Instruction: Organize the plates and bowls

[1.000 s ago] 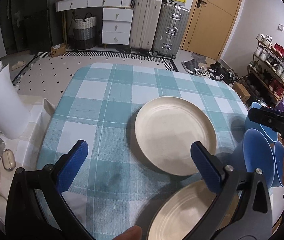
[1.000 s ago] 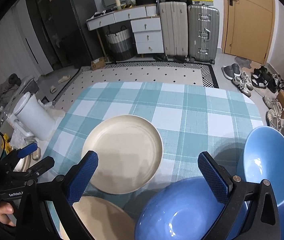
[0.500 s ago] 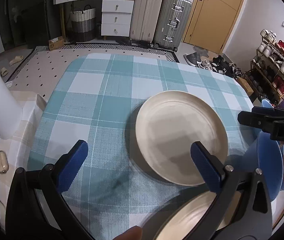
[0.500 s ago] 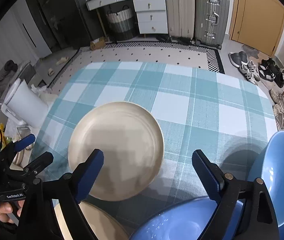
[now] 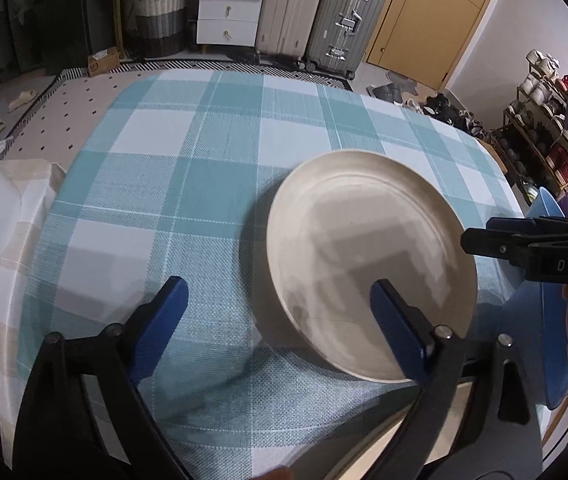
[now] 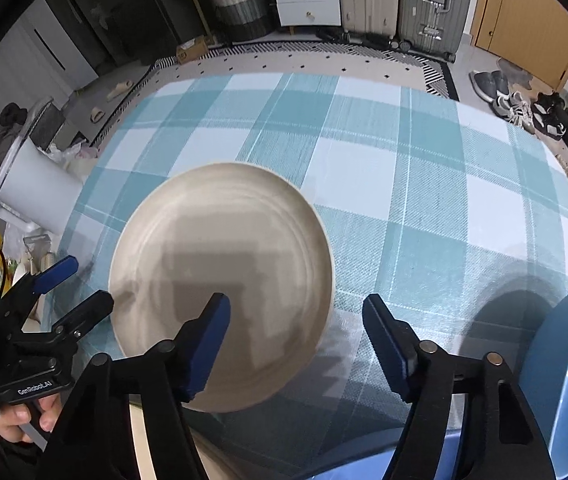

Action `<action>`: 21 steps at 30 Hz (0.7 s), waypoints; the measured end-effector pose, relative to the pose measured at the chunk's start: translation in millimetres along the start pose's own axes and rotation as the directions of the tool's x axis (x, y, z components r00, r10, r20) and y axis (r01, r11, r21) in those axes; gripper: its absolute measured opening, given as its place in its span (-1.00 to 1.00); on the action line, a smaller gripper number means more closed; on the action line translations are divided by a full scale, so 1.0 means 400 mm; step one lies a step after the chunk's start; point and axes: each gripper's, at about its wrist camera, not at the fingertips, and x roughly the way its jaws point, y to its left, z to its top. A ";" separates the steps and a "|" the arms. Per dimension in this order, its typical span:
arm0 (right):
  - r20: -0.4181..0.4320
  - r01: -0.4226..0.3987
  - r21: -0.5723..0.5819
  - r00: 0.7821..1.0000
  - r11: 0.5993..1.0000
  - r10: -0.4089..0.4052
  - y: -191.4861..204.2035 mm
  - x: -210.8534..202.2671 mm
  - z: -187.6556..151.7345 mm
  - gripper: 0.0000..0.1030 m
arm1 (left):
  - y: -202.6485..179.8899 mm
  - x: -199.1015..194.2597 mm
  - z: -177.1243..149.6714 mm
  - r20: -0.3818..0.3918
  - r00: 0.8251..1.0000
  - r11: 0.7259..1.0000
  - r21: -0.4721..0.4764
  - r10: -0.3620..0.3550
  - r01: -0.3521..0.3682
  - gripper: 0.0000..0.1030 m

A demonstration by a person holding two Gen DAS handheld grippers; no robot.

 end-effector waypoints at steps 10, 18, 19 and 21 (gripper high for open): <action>-0.067 0.024 0.005 0.997 1.000 -0.023 -0.004 0.057 0.002 -0.05 | -0.013 0.036 -0.010 -0.025 1.000 1.000 0.018 -0.001 0.001 0.25; -0.080 0.044 0.008 0.996 0.999 -0.044 -0.014 0.072 -0.002 -0.45 | -0.010 0.049 -0.014 -0.031 1.000 1.000 0.014 -0.004 0.004 -0.44; -0.080 0.047 0.008 0.996 0.999 -0.046 -0.016 0.073 -0.004 -0.47 | -0.011 0.051 -0.014 -0.032 0.999 1.000 0.017 -0.006 0.007 -0.51; -0.078 0.048 0.012 0.996 0.999 -0.047 -0.019 0.073 -0.005 -0.51 | -0.011 0.050 -0.016 -0.030 0.999 1.000 0.019 -0.010 0.010 -0.58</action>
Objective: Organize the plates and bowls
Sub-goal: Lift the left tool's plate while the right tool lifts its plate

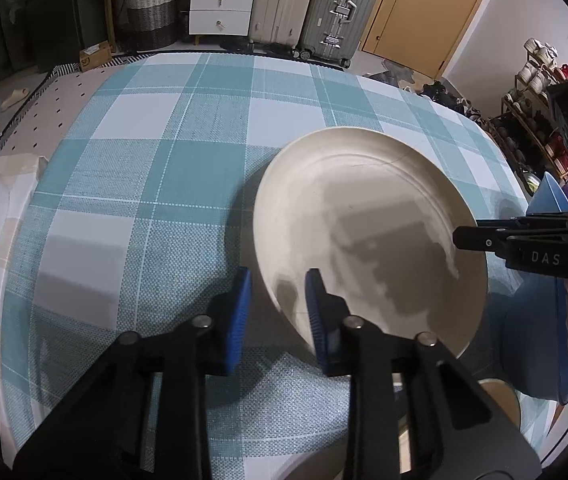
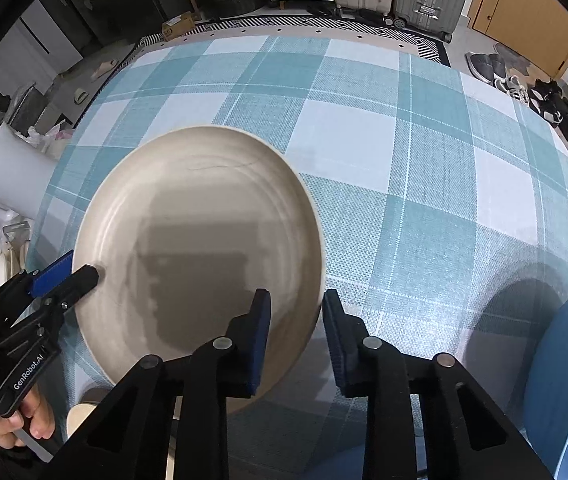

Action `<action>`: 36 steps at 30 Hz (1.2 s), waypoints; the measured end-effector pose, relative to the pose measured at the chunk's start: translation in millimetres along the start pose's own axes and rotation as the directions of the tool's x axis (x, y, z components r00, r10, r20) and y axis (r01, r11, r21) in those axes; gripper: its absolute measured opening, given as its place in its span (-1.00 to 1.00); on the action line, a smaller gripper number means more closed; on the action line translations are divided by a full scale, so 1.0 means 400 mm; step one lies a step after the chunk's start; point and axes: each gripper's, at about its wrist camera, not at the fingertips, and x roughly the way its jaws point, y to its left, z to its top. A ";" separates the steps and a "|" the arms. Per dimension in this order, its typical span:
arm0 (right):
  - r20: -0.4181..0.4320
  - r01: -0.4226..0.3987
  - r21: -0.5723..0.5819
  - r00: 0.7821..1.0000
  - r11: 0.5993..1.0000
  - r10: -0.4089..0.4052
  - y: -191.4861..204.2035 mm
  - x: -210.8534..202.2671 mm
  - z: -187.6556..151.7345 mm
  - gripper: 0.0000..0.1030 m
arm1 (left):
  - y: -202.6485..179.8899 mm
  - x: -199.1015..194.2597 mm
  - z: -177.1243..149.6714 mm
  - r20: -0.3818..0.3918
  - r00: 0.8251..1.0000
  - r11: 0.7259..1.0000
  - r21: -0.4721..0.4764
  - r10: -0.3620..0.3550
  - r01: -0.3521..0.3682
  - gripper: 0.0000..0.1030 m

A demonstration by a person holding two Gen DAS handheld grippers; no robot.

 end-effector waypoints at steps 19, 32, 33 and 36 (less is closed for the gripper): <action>0.062 0.014 -0.004 0.998 1.000 -0.014 0.008 -0.037 -0.014 -0.61 | -0.016 -0.040 0.004 0.044 0.999 0.999 0.027 0.022 -0.023 -0.64; 0.190 0.008 -0.039 0.982 0.999 -0.001 0.042 -0.124 -0.050 -0.61 | -0.028 -0.150 -0.011 0.124 0.991 0.998 0.035 0.042 -0.047 -0.64; 0.196 0.007 -0.040 0.981 0.999 0.000 0.046 -0.130 -0.053 -0.61 | -0.030 -0.159 -0.012 0.129 0.991 0.998 0.036 0.042 -0.047 -0.64; 0.219 0.002 -0.043 0.976 0.999 0.007 0.053 -0.157 -0.067 -0.60 | -0.037 -0.194 -0.017 0.150 0.988 0.998 0.040 0.044 -0.051 -0.64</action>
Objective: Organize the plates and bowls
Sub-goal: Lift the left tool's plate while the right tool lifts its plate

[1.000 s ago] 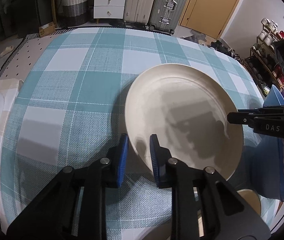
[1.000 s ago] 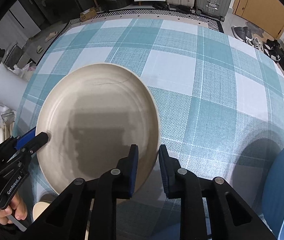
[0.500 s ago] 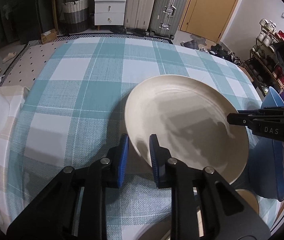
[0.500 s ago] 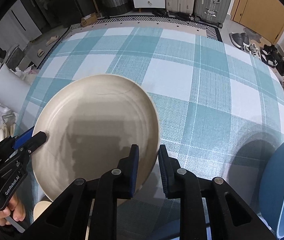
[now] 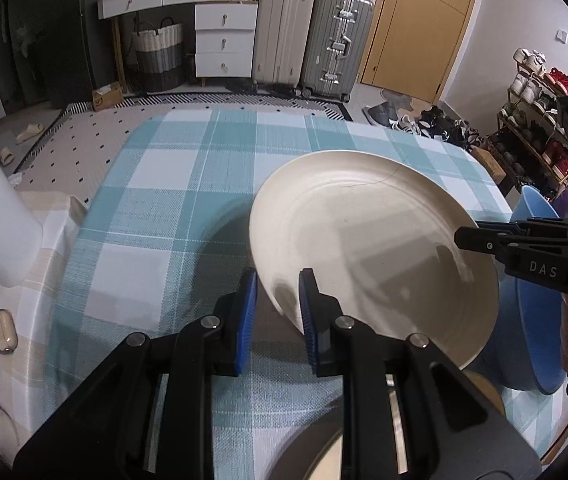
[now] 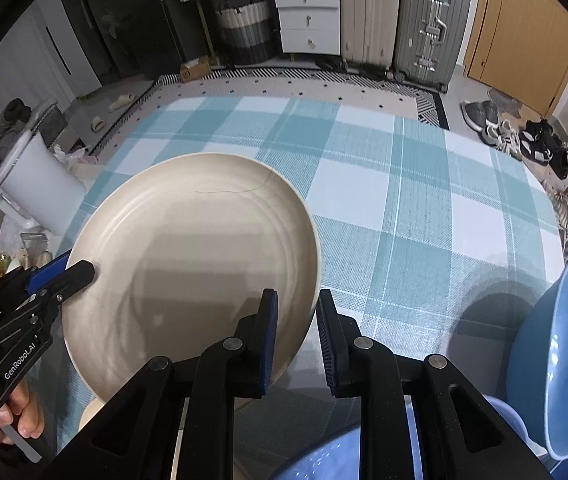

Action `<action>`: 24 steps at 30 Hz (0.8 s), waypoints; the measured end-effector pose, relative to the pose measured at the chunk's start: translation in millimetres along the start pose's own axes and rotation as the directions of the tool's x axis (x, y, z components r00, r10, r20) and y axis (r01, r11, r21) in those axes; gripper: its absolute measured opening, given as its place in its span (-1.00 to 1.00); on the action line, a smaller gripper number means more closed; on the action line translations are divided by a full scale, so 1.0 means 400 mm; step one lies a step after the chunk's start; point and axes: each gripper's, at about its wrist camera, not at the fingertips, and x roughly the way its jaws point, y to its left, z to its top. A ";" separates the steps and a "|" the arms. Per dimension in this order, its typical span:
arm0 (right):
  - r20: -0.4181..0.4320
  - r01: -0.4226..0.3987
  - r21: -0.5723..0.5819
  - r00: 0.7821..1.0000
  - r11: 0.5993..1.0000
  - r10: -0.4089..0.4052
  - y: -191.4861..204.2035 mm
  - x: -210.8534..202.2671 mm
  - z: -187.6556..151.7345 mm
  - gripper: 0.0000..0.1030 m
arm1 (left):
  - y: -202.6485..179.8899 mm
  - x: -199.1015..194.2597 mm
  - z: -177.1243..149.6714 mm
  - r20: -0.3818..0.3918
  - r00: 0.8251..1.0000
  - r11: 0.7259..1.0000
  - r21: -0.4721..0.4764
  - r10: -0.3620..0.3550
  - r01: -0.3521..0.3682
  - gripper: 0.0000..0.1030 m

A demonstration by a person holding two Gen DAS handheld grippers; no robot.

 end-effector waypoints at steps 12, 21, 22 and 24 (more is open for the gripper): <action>0.087 0.000 -0.019 0.996 1.000 0.001 0.040 -0.150 -0.049 -0.60 | -0.025 -0.184 -0.018 0.079 0.997 1.000 0.016 -0.004 0.003 -0.64; 0.142 0.002 -0.024 0.990 1.000 0.001 0.063 -0.258 -0.094 -0.60 | -0.056 -0.331 -0.052 0.128 0.992 1.000 0.031 -0.010 0.006 -0.64; 0.150 0.003 -0.023 0.989 1.000 0.000 0.065 -0.273 -0.103 -0.60 | -0.059 -0.345 -0.058 0.132 0.991 0.999 0.032 -0.012 0.008 -0.64; 0.159 0.007 -0.026 0.987 1.000 -0.003 0.072 -0.293 -0.117 -0.60 | -0.067 -0.373 -0.069 0.139 0.990 0.999 0.035 -0.014 0.009 -0.64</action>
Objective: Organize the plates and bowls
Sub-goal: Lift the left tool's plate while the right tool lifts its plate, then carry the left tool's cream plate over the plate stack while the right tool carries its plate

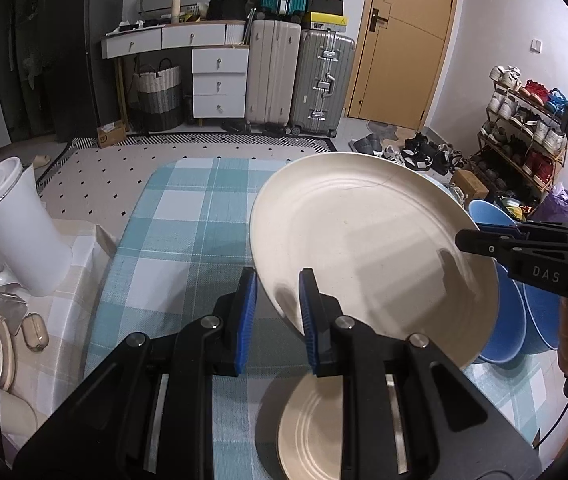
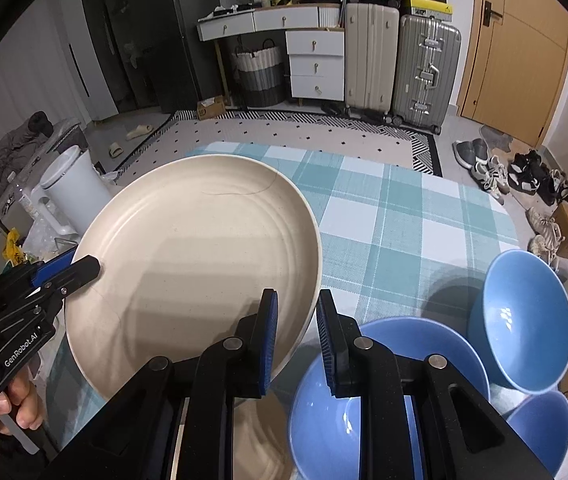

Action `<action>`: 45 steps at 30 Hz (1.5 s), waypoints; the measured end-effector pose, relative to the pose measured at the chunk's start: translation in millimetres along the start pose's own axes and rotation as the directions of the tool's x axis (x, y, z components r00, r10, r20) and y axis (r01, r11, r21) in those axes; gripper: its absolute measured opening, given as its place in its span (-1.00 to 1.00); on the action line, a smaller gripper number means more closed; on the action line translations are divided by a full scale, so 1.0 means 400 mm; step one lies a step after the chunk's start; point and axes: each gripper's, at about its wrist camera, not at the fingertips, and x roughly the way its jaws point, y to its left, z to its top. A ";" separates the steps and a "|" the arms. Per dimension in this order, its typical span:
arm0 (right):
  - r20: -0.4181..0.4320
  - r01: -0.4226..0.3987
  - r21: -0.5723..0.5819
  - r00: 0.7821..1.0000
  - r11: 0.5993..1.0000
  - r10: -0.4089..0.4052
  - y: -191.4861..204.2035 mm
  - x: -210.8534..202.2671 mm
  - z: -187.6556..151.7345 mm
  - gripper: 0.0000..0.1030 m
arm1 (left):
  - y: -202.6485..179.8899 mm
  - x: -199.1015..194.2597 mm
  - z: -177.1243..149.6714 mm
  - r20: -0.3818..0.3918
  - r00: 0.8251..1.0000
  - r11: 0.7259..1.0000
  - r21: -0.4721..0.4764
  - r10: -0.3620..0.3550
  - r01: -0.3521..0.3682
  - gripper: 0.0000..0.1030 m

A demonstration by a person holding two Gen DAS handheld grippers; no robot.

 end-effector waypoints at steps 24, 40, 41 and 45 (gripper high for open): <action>0.083 -0.009 0.021 0.997 1.000 0.007 0.034 -0.183 -0.138 -0.60 | -0.101 -0.248 -0.096 0.066 0.998 0.999 0.041 -0.001 -0.002 -0.64; 0.095 0.006 0.007 0.995 1.000 -0.007 0.086 -0.201 -0.261 -0.60 | -0.092 -0.287 -0.198 0.073 0.997 0.999 0.034 0.000 -0.002 -0.64; 0.093 0.008 0.005 0.996 1.000 -0.008 0.089 -0.199 -0.267 -0.60 | -0.088 -0.282 -0.204 0.073 0.997 1.000 0.029 -0.001 -0.001 -0.64; 0.087 0.012 -0.009 0.996 1.000 -0.011 0.104 -0.190 -0.291 -0.60 | -0.072 -0.276 -0.229 0.077 0.997 1.000 0.012 0.001 -0.002 -0.64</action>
